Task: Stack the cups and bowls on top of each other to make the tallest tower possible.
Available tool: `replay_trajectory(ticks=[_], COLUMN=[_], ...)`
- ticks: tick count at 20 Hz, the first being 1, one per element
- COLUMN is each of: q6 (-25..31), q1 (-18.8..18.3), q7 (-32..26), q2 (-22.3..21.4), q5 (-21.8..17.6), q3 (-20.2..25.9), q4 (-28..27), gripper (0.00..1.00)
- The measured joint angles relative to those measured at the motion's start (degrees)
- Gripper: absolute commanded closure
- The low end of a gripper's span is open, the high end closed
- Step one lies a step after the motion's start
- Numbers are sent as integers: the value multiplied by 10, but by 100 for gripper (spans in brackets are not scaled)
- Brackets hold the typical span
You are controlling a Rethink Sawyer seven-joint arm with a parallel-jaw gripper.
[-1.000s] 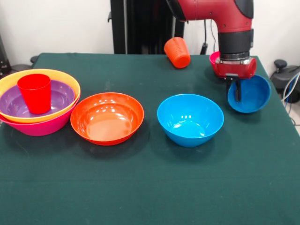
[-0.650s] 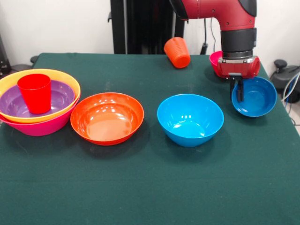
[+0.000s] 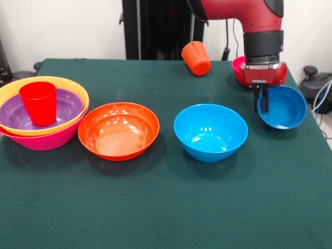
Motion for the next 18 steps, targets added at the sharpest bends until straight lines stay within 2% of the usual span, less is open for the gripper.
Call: replay_trajectory(ticks=[6,12,18], q6=[21,79,113], q1=[-3,-17,-32], q7=[0,0,0], q2=[-42,-105,-141], q5=[2,2,2], q3=[-5,-15,-21], q4=[21,56,75], gripper=[100,100,100])
